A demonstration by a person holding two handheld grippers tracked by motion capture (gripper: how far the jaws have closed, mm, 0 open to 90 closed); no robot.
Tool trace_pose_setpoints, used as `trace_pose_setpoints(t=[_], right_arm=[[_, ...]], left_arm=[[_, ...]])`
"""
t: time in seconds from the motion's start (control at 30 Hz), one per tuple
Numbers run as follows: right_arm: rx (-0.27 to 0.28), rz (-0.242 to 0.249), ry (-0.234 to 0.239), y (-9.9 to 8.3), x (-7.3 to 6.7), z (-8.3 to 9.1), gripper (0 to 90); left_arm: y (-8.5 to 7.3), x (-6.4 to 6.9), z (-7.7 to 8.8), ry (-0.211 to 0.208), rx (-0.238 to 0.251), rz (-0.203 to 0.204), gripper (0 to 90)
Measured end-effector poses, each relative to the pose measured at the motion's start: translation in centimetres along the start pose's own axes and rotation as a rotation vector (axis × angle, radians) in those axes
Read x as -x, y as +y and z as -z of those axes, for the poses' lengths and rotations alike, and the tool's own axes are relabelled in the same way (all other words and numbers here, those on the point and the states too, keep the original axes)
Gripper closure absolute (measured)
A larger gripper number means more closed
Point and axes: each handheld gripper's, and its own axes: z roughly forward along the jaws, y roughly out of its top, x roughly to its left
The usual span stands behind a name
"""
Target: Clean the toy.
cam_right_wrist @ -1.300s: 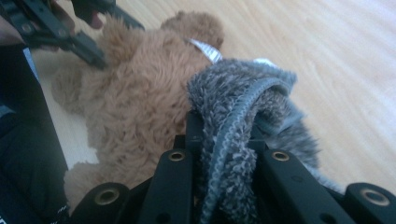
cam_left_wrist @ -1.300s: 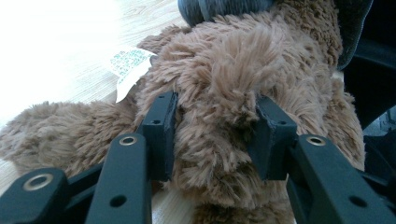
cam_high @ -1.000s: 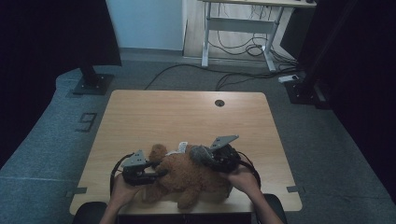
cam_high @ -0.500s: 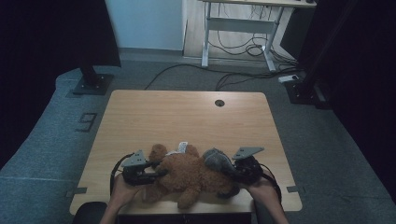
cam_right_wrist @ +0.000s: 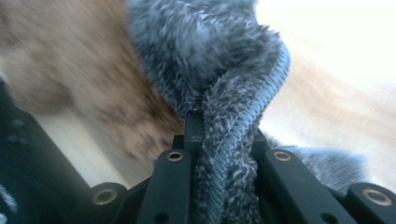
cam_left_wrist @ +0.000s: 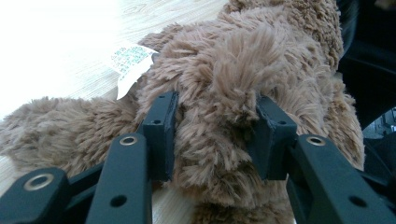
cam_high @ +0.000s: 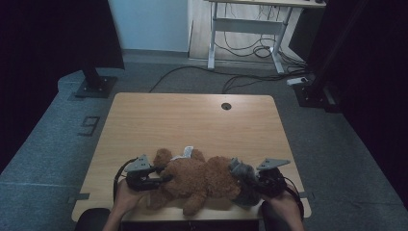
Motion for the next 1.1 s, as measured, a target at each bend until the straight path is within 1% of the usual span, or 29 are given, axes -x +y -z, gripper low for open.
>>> trace_pose_setpoints(t=[0.07,0.13,0.23,0.3,0.37,0.4,0.43,0.5,0.63,0.7,0.73,0.83,0.97,1.1], right_arm=[[0.037,0.015,0.015,0.8,-0.6,1.0,78.2],[0.071,0.045,0.039,1.8,-1.5,1.7,78.2],[0.096,0.101,0.082,3.5,-3.2,1.7,78.2],[0.104,0.150,0.111,4.7,-4.6,1.1,78.2],[0.107,0.181,0.134,5.7,-5.5,0.4,78.2],[0.104,0.196,0.150,6.2,-6.1,-0.2,78.2],[0.099,0.206,0.160,6.5,-6.4,-0.7,78.3],[0.072,0.226,0.185,6.9,-7.2,-2.3,78.3],[0.017,0.226,0.231,6.3,-7.8,-4.8,78.2],[0.001,0.217,0.255,5.8,-7.7,-5.4,78.3],[-0.002,0.207,0.270,5.4,-7.7,-5.6,78.3],[-0.014,0.202,0.302,4.5,-7.6,-5.9,78.2],[-0.028,0.191,0.322,3.3,-7.5,-6.4,78.2],[-0.035,0.187,0.329,2.1,-7.6,-6.9,78.3]], left_arm=[[0.0,0.0,0.0,0.000,0.000,0.000,54.9],[0.0,0.0,0.0,0.000,0.000,0.000,54.9],[0.0,0.0,0.0,0.000,0.000,-0.001,55.0],[0.0,0.1,0.0,0.000,-0.001,-0.002,55.0],[0.0,0.0,0.0,0.000,-0.001,-0.002,55.0],[0.0,0.1,0.0,0.000,-0.001,-0.002,55.1],[0.0,0.1,0.0,0.000,-0.002,-0.002,55.1],[0.0,0.1,0.0,-0.001,-0.002,-0.002,55.2],[0.0,0.1,0.0,-0.003,-0.002,-0.005,55.2],[-0.1,0.0,0.0,-0.007,-0.001,-0.004,55.3],[-0.1,0.0,0.0,-0.007,-0.001,-0.004,55.3],[0.0,0.0,0.0,-0.008,-0.001,-0.004,55.2],[-0.1,0.0,0.0,-0.011,-0.001,-0.001,55.2],[-0.1,0.0,0.0,-0.012,-0.001,-0.001,55.2]])
